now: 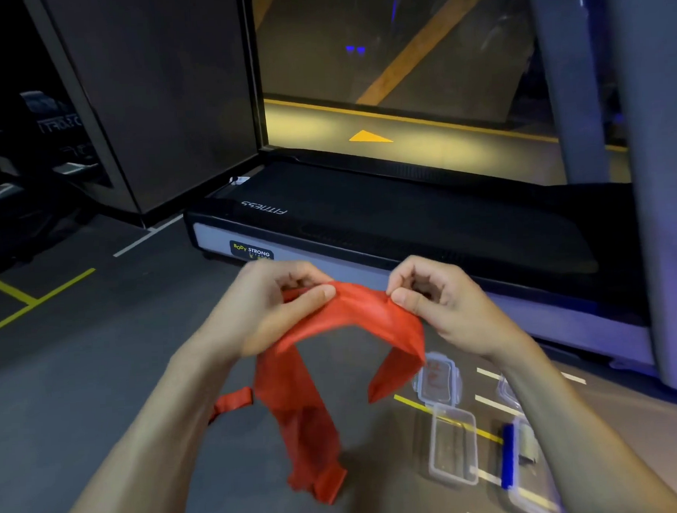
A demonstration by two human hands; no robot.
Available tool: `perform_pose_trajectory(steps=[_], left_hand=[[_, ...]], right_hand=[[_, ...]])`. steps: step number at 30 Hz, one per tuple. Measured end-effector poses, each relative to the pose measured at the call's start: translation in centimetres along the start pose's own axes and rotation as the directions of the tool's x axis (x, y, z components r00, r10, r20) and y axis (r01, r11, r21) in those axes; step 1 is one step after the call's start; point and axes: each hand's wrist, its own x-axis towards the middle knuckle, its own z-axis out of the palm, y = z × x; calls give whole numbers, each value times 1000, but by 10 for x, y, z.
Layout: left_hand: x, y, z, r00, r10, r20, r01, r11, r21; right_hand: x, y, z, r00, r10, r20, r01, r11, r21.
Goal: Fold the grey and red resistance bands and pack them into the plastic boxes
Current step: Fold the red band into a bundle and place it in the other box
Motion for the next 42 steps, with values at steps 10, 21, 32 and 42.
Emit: perform_pose_trajectory(steps=[10, 21, 32, 42], left_hand=[[-5, -7, 3, 998, -55, 41, 41, 956, 290], [-4, -12, 9, 989, -135, 68, 114, 961, 251], [-5, -20, 11, 980, -173, 96, 174, 985, -12], [-2, -17, 17, 963, -186, 196, 201, 978, -59]], right_hand=[[1, 9, 2, 1000, 22, -15, -23, 994, -111], [-3, 14, -2, 999, 47, -21, -49, 991, -127], [-4, 18, 2, 998, 69, 3, -69, 996, -59], [-4, 10, 14, 999, 31, 16, -33, 988, 150]])
